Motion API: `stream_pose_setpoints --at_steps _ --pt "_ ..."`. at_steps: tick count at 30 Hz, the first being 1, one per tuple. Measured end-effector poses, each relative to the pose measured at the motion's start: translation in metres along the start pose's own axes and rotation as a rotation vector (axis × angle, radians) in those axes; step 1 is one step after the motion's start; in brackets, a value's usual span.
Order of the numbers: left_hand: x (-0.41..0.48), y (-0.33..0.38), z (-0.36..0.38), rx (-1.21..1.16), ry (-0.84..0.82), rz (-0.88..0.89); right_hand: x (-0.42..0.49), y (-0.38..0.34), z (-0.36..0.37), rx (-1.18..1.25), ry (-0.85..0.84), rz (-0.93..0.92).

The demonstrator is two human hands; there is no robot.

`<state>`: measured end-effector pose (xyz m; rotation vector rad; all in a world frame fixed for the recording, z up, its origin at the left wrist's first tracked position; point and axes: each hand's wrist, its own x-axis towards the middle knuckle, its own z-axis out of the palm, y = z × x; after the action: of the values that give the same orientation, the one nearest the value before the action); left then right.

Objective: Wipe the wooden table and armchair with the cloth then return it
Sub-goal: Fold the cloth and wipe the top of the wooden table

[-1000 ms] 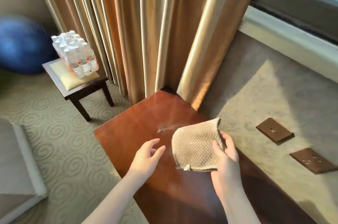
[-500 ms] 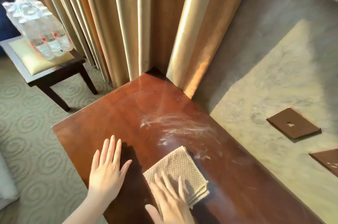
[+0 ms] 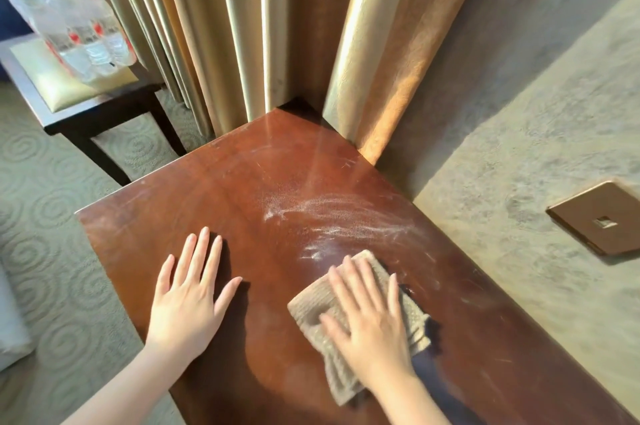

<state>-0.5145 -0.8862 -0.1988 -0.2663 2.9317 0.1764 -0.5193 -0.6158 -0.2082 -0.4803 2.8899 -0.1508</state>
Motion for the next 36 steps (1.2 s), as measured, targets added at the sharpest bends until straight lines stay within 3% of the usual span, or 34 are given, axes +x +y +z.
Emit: stream_pose_setpoints --at_steps 3,6,8,10,11,16,20,23,26,29,32,36 --pt "0.0 0.0 0.004 0.004 0.017 0.001 0.017 0.058 -0.009 -0.057 0.069 0.192" --pt "-0.001 0.001 0.005 -0.003 0.035 -0.002 0.037 0.108 -0.02 -0.019 0.102 0.546" --pt "-0.001 0.002 0.005 -0.016 0.041 -0.003 0.057 0.107 -0.026 0.116 0.117 0.798" --pt "-0.001 0.001 0.006 -0.012 0.04 -0.003 0.082 0.076 -0.028 0.211 0.152 0.902" --pt "0.0 0.0 0.006 -0.009 0.04 -0.003 0.092 0.052 -0.027 0.194 0.167 0.838" --pt "-0.001 -0.005 0.009 -0.018 0.052 0.019 0.086 -0.068 -0.003 -0.001 0.117 0.173" --pt "-0.003 -0.01 0.008 -0.048 0.058 0.03 0.038 -0.056 0.01 0.015 0.086 -0.09" --pt "0.001 -0.016 0.007 -0.071 0.076 -0.036 0.032 0.009 0.0 -0.027 0.125 0.049" --pt "0.009 -0.03 0.004 -0.049 0.08 -0.061 0.062 0.068 -0.019 0.062 0.165 0.494" --pt "0.017 -0.043 0.003 -0.027 0.069 -0.061 0.121 0.064 -0.035 0.21 0.204 0.801" --pt "0.018 -0.046 0.006 -0.022 0.069 -0.055 0.176 0.002 -0.034 0.175 0.215 0.693" --pt "0.019 -0.046 0.009 -0.014 0.08 -0.059 0.187 -0.091 -0.016 0.094 0.201 0.255"
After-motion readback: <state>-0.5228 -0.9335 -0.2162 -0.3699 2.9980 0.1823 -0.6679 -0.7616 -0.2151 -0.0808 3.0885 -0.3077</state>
